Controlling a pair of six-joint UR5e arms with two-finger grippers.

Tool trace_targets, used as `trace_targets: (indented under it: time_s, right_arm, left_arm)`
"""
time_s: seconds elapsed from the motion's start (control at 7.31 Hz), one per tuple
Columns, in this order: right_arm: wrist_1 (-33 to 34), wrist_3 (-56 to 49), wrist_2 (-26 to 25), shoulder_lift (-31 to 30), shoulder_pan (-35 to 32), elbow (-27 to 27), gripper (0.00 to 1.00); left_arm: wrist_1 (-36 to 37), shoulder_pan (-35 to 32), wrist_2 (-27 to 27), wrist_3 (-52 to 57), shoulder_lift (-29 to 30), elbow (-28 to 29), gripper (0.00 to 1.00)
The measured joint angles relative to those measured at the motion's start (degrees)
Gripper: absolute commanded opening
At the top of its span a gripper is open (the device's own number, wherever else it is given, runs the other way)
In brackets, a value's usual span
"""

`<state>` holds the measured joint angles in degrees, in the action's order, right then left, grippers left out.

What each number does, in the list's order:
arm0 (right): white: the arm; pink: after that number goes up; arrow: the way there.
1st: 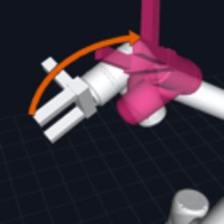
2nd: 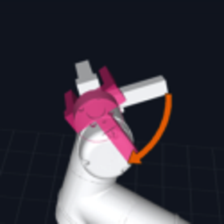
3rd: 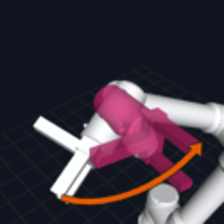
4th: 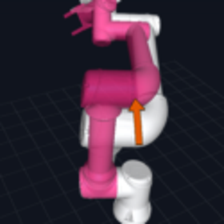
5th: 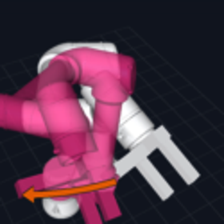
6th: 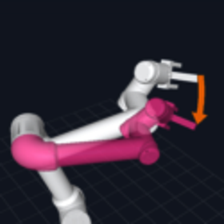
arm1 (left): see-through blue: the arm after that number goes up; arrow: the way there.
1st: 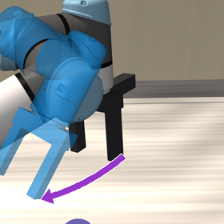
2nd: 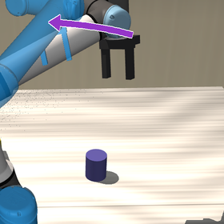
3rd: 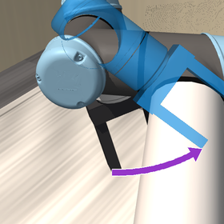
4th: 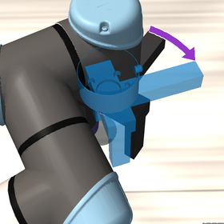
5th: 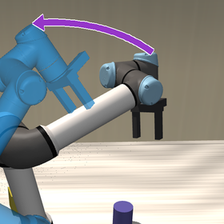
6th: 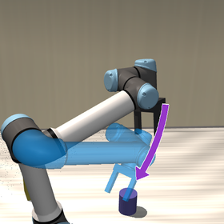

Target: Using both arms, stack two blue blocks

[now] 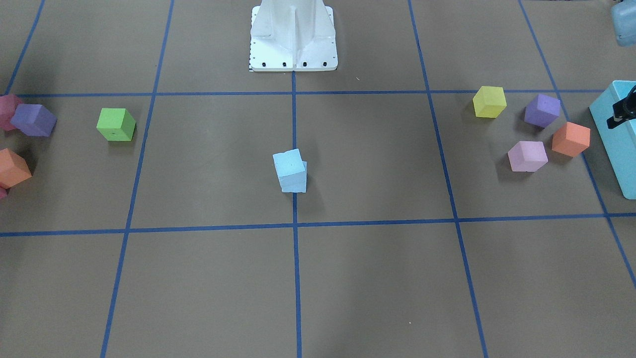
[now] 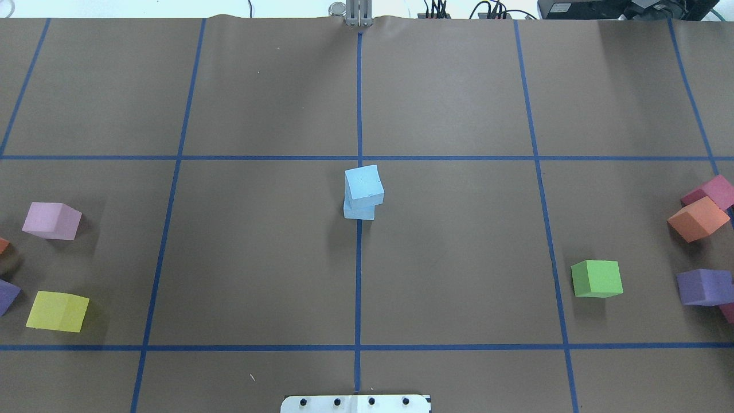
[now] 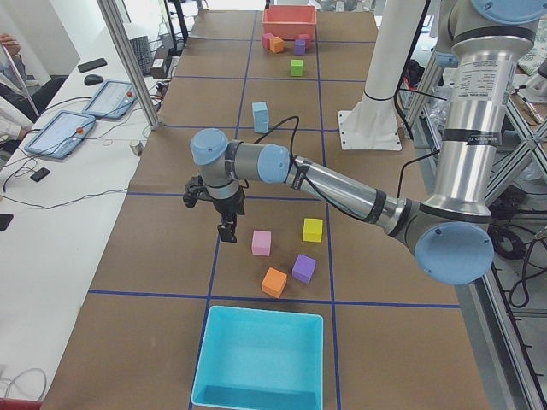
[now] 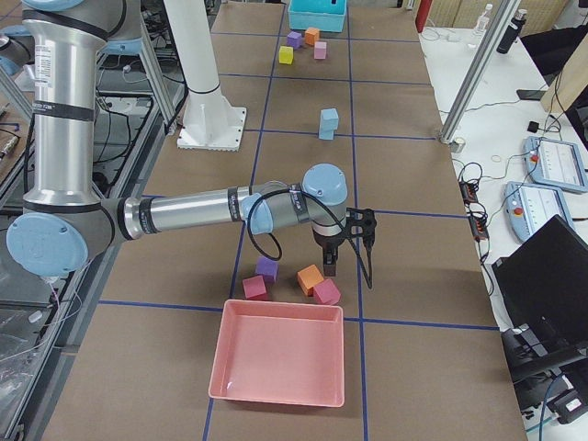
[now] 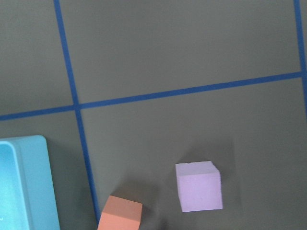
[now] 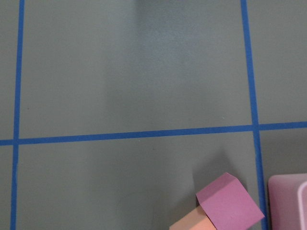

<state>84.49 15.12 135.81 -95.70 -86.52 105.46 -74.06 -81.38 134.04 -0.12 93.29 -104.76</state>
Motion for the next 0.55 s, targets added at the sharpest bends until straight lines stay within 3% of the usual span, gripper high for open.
trace_targets:
  time_s: [0.27,0.55]
  right_arm:
    - [3.7,-4.2,-0.3,0.0,-2.7,0.3,1.00]
    - [4.5,-4.9,-0.5,0.1,-3.2,0.4,1.00]
  left_arm:
    - [-6.1,-0.9,0.1,1.3,-4.4,2.8,1.00]
    - [-7.4,-1.5,0.1,1.6,-5.9,3.5,1.00]
